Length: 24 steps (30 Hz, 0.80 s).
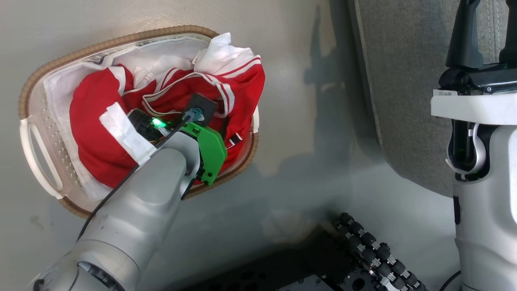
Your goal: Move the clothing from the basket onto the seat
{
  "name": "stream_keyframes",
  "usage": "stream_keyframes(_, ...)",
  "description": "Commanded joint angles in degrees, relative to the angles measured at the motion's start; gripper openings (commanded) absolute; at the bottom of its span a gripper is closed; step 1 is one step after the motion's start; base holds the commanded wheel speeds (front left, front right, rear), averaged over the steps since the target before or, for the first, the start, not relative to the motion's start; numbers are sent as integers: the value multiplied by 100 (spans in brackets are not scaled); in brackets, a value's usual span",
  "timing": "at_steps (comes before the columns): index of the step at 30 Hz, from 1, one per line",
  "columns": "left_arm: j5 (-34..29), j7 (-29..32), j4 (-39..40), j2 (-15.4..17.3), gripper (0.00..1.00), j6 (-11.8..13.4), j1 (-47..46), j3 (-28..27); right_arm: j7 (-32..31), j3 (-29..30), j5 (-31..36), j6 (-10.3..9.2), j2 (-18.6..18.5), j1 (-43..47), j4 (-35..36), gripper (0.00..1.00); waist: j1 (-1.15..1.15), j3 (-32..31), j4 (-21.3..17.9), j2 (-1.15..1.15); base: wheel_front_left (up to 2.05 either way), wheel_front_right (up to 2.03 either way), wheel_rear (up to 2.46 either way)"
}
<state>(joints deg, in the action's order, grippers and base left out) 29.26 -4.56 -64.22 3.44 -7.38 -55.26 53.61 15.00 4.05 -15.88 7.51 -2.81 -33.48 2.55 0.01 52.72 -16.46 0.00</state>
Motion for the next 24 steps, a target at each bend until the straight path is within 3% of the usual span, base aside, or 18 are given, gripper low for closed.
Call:
stream_keyframes(1,106,36,48,2,100,-9,-8,78,28,-8,-34,-4,-15,-24,27,100,-1,37,-32,0,0,0,0)
stream_keyframes(10,137,-61,-213,49,100,-11,-255,410,28,-36,-71,-4,-16,-60,39,100,-1,97,-63,0,0,0,0)
stream_keyframes(13,196,-102,-268,27,15,-11,-294,458,28,3,-55,-4,-16,-33,18,100,-1,71,-39,0,0,0,0)
stream_keyframes(14,218,-128,-274,19,0,-11,-294,472,28,21,-45,-4,-16,-24,7,100,-1,51,-21,0,0,0,0)
stream_keyframes(24,447,-786,27,-22,0,-12,-69,670,28,235,164,-4,-16,115,-192,100,-1,-531,398,0,0,0,0)
